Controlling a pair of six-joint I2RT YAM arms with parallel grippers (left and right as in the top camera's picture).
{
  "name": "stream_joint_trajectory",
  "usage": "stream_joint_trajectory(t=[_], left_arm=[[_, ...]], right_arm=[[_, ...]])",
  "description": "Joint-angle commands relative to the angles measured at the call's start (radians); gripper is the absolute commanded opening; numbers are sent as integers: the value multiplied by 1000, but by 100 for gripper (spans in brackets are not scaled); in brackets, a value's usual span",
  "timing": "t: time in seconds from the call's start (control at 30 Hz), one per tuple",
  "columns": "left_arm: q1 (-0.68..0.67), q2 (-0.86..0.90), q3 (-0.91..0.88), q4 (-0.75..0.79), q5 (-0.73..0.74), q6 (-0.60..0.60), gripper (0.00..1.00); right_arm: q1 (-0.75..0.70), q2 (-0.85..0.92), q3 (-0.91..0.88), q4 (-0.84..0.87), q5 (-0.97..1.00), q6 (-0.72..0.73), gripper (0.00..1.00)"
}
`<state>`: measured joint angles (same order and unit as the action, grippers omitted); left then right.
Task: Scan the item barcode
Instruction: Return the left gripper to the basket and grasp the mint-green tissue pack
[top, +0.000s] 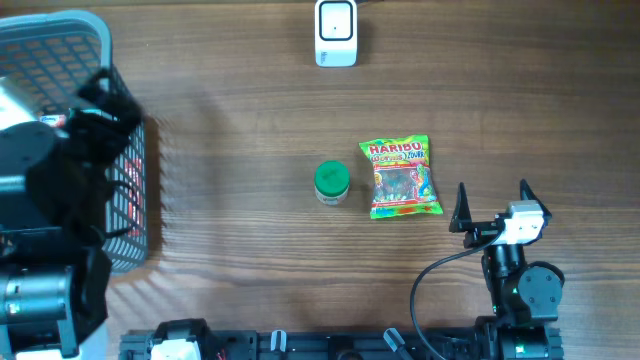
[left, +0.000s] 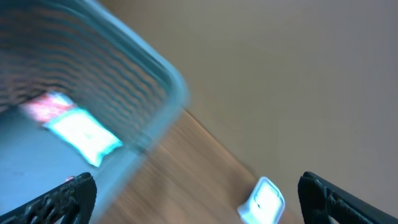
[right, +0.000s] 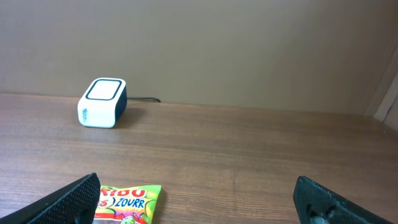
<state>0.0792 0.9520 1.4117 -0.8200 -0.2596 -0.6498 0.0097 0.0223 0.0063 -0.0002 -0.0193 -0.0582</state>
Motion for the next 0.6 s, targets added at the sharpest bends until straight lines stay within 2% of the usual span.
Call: stream_joint_trajectory(t=[0.0, 0.17, 0.3, 0.37, 0.57], left_arm=[[182, 26, 14, 0, -29, -104, 100], [362, 140, 14, -17, 49, -195, 100], [457, 346, 14, -56, 116, -408, 100], [469, 474, 14, -43, 150, -462, 100], [468, 832, 14, 60, 290, -457, 100]], right_arm=[[4, 0, -1, 3, -12, -13, 100], [4, 0, -1, 3, -12, -14, 100], [4, 0, -1, 3, -12, -14, 100], [4, 0, -1, 3, -12, -14, 100], [4, 0, -1, 3, -12, -14, 100]])
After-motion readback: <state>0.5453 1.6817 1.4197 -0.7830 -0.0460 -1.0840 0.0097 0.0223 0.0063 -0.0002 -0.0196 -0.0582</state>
